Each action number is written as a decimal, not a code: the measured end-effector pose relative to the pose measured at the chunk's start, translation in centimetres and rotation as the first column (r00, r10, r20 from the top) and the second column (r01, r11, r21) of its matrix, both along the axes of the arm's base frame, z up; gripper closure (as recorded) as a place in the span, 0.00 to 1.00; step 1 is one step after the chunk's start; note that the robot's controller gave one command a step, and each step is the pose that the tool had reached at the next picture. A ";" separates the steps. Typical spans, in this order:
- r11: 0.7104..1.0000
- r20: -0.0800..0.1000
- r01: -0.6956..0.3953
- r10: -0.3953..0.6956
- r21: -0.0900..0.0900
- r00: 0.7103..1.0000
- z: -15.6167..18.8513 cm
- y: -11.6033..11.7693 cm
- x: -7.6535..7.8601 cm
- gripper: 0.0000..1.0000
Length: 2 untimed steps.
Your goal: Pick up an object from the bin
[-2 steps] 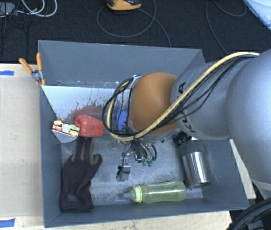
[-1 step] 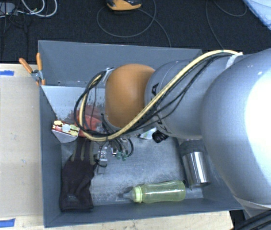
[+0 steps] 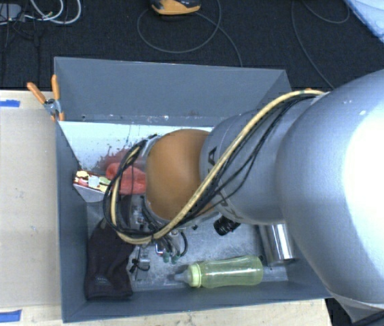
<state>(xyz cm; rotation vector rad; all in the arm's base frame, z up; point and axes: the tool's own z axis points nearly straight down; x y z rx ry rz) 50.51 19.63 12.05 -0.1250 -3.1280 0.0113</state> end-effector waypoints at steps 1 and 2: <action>0.845 0.002 -0.535 0.535 0.006 0.845 -5.0 2.1 2.8 1.00; 0.845 0.002 -0.534 0.534 0.006 0.845 -5.0 2.1 2.8 1.00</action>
Offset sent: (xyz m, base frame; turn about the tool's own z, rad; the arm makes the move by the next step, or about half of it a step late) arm 0.0000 0.0000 0.0000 0.0000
